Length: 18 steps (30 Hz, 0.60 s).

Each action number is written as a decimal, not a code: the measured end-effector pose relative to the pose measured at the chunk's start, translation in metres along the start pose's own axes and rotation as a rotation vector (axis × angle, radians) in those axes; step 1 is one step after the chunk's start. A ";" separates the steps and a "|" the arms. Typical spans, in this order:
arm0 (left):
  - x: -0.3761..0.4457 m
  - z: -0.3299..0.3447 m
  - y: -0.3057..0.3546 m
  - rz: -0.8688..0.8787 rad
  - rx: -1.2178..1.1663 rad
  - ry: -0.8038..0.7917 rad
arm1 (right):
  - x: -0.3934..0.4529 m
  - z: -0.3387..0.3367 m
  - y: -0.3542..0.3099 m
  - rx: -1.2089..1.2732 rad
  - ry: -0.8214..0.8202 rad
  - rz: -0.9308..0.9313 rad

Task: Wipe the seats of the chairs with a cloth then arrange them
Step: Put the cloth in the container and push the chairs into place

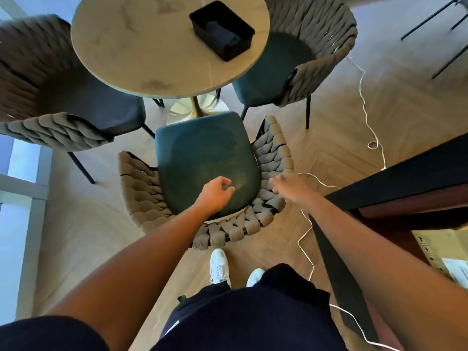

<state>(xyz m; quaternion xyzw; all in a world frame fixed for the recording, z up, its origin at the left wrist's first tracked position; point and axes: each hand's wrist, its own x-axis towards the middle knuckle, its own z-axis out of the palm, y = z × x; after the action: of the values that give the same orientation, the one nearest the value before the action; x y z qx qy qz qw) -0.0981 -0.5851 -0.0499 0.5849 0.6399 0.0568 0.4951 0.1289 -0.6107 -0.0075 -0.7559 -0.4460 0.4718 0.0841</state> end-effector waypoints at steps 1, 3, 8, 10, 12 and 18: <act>0.008 -0.002 0.009 0.013 -0.008 0.007 | 0.005 -0.007 -0.001 0.007 -0.001 -0.001; 0.022 -0.004 0.027 0.032 -0.017 0.015 | 0.021 -0.019 -0.002 0.033 0.007 -0.012; 0.066 0.000 0.067 0.021 -0.023 0.054 | 0.075 -0.057 -0.005 -0.052 -0.027 -0.070; 0.084 0.005 0.084 0.003 -0.025 0.074 | 0.102 -0.076 -0.005 -0.123 -0.056 -0.100; 0.101 0.010 0.101 -0.022 -0.034 0.107 | 0.130 -0.095 -0.004 -0.154 -0.088 -0.127; 0.130 0.021 0.142 -0.105 -0.034 0.182 | 0.190 -0.148 -0.011 -0.290 -0.211 -0.186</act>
<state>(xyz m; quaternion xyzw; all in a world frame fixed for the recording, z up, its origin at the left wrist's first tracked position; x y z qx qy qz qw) 0.0378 -0.4468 -0.0417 0.5348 0.7108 0.0944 0.4471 0.2685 -0.4178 -0.0427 -0.6620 -0.5835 0.4695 -0.0298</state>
